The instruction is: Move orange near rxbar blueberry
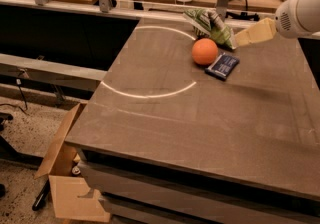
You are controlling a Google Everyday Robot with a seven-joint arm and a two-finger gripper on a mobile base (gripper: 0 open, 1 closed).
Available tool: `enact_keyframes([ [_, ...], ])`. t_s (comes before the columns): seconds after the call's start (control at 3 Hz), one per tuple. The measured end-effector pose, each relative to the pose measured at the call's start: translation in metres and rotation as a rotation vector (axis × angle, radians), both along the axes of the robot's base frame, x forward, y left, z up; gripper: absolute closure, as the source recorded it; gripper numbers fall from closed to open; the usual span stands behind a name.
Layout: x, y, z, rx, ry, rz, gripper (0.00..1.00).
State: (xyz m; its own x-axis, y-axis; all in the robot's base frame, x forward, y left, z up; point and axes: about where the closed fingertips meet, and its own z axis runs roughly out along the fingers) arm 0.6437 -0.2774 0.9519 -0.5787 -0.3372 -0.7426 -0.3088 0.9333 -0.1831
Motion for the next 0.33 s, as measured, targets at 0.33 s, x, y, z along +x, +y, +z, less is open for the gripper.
enact_keyframes([
  [0.33,0.0076,0.0091,-0.0049,0.016,-0.004,0.009,0.0],
])
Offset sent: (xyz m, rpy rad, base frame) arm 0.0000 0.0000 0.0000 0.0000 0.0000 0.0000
